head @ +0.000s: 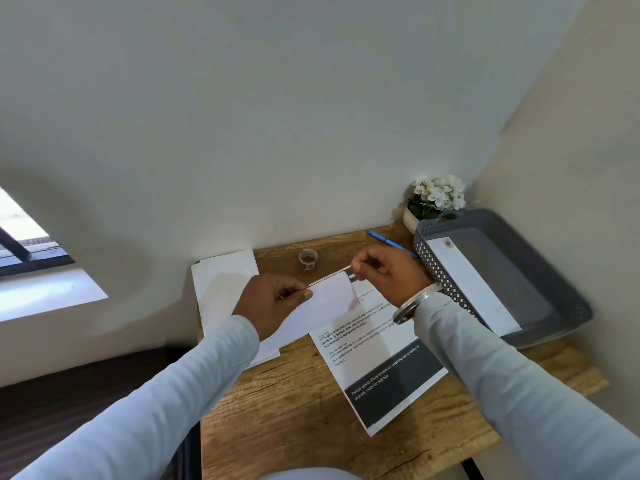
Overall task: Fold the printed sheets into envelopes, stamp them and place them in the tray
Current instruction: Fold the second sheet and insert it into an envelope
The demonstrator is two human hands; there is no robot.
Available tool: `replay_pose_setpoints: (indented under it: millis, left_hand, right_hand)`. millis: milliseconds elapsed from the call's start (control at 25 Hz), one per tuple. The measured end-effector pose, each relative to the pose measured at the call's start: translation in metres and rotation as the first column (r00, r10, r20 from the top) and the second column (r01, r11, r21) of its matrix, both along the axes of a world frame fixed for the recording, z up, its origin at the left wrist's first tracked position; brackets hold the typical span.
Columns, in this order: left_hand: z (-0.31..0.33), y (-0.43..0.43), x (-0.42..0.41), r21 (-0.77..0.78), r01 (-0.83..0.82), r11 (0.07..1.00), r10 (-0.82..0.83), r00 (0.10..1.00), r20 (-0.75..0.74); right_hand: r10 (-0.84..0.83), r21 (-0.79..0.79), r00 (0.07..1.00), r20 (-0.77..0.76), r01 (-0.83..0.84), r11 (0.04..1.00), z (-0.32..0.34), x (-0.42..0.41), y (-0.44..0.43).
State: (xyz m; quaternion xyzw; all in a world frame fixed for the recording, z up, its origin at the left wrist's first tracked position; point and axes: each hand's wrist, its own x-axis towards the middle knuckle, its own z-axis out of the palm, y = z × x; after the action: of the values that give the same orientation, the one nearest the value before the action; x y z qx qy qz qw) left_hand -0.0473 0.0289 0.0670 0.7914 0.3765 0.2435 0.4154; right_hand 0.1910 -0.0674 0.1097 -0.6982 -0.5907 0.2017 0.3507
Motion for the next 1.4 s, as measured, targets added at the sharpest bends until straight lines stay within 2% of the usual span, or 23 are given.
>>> replay_pose_setpoints:
  millis: [80,160,280,360,440,520,600,760,880,1040,1200,1400]
  left_hand:
    - [-0.001,-0.003,-0.003,-0.052,-0.061,0.997,0.063,0.997,0.041]
    - [0.001,-0.005,-0.003,-0.150,-0.115,0.982,0.132,0.986,0.106]
    - [0.011,-0.013,0.007,-0.371,-0.150,0.916,0.245,0.943,0.225]
    - [0.016,-0.017,0.012,-0.481,-0.133,0.866,0.288,0.921,0.263]
    - [0.015,-0.019,0.012,-0.481,-0.087,0.872,0.249,0.927,0.282]
    - [0.014,-0.020,0.010,-0.416,-0.025,0.909,0.157,0.946,0.285]
    - [0.018,-0.018,0.009,-0.364,0.017,0.931,0.096,0.952,0.291]
    - [0.035,-0.004,0.017,-0.200,0.014,0.980,0.047,0.954,0.295]
    - [0.038,0.003,0.021,-0.121,0.042,0.992,-0.014,0.975,0.221]
    - [0.036,0.002,0.021,-0.045,0.023,0.999,-0.015,0.985,0.171]
    - [0.034,0.005,0.016,-0.110,-0.021,0.994,0.047,0.971,0.236]
    - [0.026,0.014,0.002,-0.110,-0.106,0.988,0.125,0.975,0.185]
  right_hand:
    - [-0.060,0.021,0.981,-0.186,0.065,0.998,-0.002,0.004,-0.001]
    - [-0.053,-0.016,0.937,-0.346,0.050,0.999,-0.005,-0.001,-0.004]
    - [-0.076,-0.121,0.906,-0.416,0.027,0.992,-0.012,-0.014,-0.006]
    - [-0.125,-0.141,0.886,-0.447,0.069,0.988,-0.013,-0.021,-0.003]
    - [-0.144,-0.076,0.853,-0.501,0.122,0.990,-0.012,-0.023,0.002]
    - [-0.123,0.006,0.837,-0.533,0.149,0.989,-0.009,-0.021,0.006]
    - [-0.103,0.037,0.863,-0.495,0.139,0.990,-0.006,-0.020,0.009]
    - [0.003,0.012,0.967,-0.256,0.000,1.000,-0.003,-0.025,0.012]
    - [0.082,0.004,0.985,-0.150,-0.082,0.997,-0.002,-0.035,0.015]
    - [0.103,0.009,0.994,-0.023,-0.103,0.995,-0.005,-0.040,0.016]
    - [0.101,-0.026,0.995,0.006,-0.100,0.995,-0.010,-0.034,0.011]
    - [0.100,-0.136,0.994,0.043,-0.093,0.986,-0.023,-0.012,-0.004]
